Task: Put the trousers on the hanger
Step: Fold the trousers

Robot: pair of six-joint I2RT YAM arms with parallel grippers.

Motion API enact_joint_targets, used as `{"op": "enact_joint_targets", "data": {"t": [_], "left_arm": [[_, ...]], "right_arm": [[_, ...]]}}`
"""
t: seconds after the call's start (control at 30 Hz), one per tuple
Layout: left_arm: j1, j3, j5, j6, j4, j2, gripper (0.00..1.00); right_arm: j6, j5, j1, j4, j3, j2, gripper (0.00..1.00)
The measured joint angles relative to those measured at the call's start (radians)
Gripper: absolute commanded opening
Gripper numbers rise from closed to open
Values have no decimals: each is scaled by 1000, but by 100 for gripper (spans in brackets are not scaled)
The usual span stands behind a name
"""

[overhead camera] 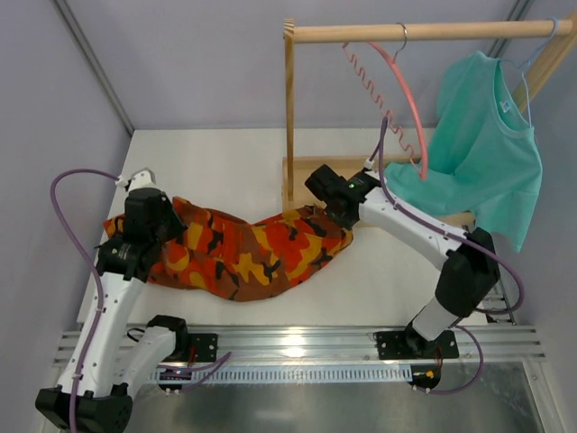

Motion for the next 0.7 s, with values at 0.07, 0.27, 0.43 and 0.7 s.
{"op": "enact_joint_targets", "data": {"t": [0.07, 0.27, 0.43, 0.7], "left_arm": [[0, 16, 5, 0, -2, -6, 0], [0, 116, 36, 0, -33, -23, 2], [0, 185, 146, -25, -43, -48, 0], [-3, 182, 471, -168, 25, -31, 1]], "right_arm": [[-42, 0, 28, -2, -8, -72, 4], [-103, 2, 88, -24, -123, -322, 4], [-190, 28, 123, -60, -222, -581, 4], [-303, 208, 144, -187, -19, -967, 4]]}}
